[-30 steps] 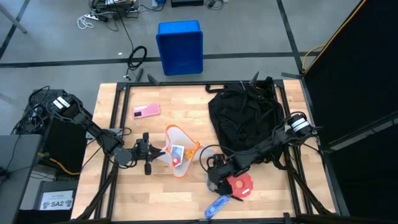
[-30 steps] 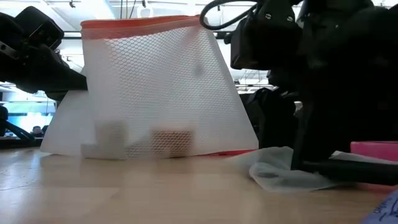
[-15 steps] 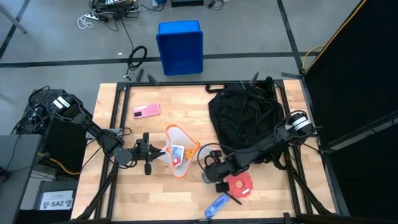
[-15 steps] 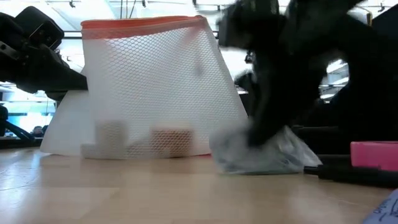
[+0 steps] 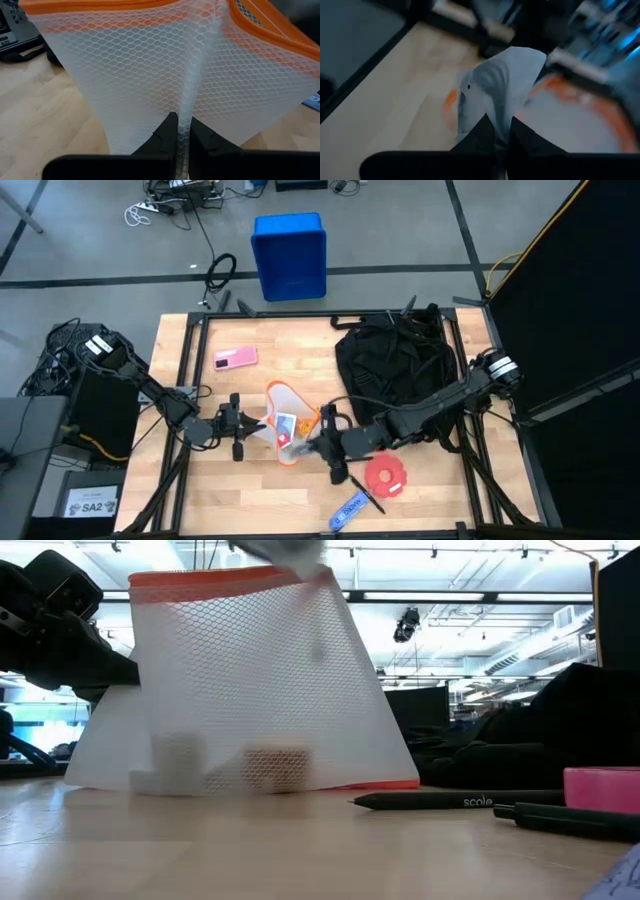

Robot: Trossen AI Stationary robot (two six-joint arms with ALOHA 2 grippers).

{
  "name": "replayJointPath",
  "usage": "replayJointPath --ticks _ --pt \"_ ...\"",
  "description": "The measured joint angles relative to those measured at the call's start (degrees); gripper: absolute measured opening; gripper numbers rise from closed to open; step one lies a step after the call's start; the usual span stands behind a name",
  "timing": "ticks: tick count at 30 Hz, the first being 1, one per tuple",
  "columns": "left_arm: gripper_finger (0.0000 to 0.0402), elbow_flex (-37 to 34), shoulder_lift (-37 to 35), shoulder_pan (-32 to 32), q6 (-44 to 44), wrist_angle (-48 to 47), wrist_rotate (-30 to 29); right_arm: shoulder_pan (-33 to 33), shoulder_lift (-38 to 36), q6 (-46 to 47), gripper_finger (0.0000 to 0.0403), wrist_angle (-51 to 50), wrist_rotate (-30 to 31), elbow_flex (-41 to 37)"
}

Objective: Unpack backpack
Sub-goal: Put the earphones pack into the zip bag

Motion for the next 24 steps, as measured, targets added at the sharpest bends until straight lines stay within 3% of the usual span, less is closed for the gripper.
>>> replayJointPath --ticks 7,13,16,20,24 --pt "0.0 0.0 0.0 0.0 0.0 -0.01 0.0 -7.34 -0.28 -4.36 0.0 4.73 2.71 1.14" --pt "0.0 0.0 0.0 0.0 0.0 -0.01 0.0 -12.48 -0.28 1.72 0.0013 0.27 -10.22 1.12" --pt "0.0 0.0 0.0 0.0 0.02 -0.01 0.0 -12.76 -0.28 1.91 0.0048 -0.03 -11.53 1.12" --pt "0.0 0.0 0.0 0.0 0.0 -0.01 0.0 -12.02 -0.28 0.98 0.0126 -0.03 -11.63 1.12" --pt "0.0 0.0 0.0 0.0 0.0 -0.01 0.47 -11.04 -0.28 -0.06 0.0215 0.01 -6.92 1.12"
